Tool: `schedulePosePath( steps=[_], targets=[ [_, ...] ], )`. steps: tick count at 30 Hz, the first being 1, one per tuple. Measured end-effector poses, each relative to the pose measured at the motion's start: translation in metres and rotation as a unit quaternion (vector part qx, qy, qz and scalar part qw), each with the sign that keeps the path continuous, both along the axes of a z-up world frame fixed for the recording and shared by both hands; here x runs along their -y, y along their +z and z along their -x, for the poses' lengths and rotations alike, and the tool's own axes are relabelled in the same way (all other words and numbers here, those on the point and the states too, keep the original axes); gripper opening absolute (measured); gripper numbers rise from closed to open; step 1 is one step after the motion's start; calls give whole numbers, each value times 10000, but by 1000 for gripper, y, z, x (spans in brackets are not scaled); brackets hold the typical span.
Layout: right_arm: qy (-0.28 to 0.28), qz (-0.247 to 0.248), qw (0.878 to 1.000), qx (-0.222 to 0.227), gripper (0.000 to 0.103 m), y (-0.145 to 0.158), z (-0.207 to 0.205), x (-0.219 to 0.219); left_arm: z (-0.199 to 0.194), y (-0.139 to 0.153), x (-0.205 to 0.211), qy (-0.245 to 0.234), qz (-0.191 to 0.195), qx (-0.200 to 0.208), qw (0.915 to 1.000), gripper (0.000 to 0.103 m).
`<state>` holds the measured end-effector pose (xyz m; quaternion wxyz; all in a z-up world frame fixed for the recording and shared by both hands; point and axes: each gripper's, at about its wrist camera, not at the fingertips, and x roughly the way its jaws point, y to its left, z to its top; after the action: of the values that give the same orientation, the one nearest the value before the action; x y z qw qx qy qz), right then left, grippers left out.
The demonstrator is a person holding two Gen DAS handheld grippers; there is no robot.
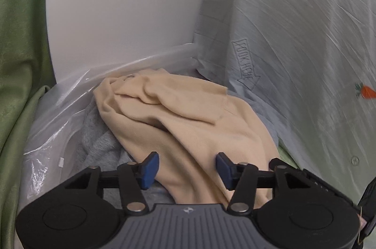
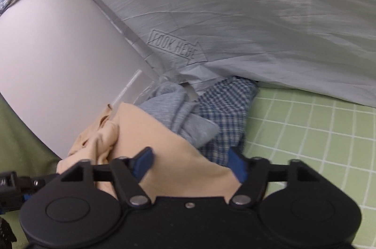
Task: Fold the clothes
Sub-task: 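Close the right gripper on the beige shirt while the left gripper also grasps it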
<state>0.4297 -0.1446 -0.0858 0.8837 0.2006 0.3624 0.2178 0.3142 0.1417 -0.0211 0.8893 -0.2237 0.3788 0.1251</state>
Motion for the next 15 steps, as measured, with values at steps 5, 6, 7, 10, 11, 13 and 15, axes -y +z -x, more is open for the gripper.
schedulePosePath(
  steps=[5,6,7,10,11,13,15],
  targets=[
    [227,-97,9997,-48,63,-5,-5,-20,-10,-10,-5,-43,97,-13,9999,58],
    [260,-104,9996,-17,54,-6,-3,-22,-9,-9,-2,-110,4,25,9999,48],
    [267,-92,9996,49,49,-5,0,-23,-8,-8,1,-180,-95,70,9998,35],
    [240,22,9993,276,30,1,12,-24,-6,-4,10,-260,-359,144,9989,14],
    [218,73,9990,375,25,5,17,-23,-5,-3,12,-264,-437,165,9986,11],
    [183,215,9979,579,22,14,28,-24,0,2,16,-271,-591,220,9976,7],
    [197,401,9961,767,21,25,41,-27,6,9,20,-272,-727,294,9966,7]
  ],
)
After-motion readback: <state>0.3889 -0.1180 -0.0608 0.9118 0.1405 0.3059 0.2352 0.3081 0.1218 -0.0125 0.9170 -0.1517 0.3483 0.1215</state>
